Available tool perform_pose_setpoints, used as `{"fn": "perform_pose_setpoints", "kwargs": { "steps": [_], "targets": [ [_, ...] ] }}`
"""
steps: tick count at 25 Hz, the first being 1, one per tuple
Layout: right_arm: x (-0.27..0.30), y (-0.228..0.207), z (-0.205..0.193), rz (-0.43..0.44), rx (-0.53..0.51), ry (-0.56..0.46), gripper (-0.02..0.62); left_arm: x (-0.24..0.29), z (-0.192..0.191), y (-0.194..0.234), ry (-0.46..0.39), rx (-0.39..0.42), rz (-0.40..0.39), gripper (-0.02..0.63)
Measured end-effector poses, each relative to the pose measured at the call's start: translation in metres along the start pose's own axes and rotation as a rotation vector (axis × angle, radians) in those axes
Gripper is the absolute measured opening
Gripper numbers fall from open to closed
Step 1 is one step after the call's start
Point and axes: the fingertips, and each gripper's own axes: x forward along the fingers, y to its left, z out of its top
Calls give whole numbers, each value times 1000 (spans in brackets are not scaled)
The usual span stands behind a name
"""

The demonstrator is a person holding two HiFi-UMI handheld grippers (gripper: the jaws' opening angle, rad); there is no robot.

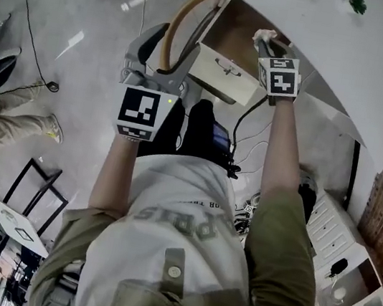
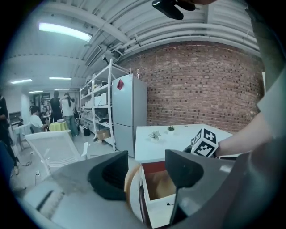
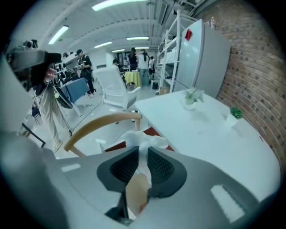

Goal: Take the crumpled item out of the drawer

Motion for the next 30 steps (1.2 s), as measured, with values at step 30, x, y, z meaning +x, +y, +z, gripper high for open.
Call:
{"fn": "perform_pose_setpoints", "kwargs": {
  "steps": [30],
  "targets": [
    [-320, 27, 52, -477, 324, -695, 67, -20, 130, -68, -277, 197, -211, 114]
  ]
}}
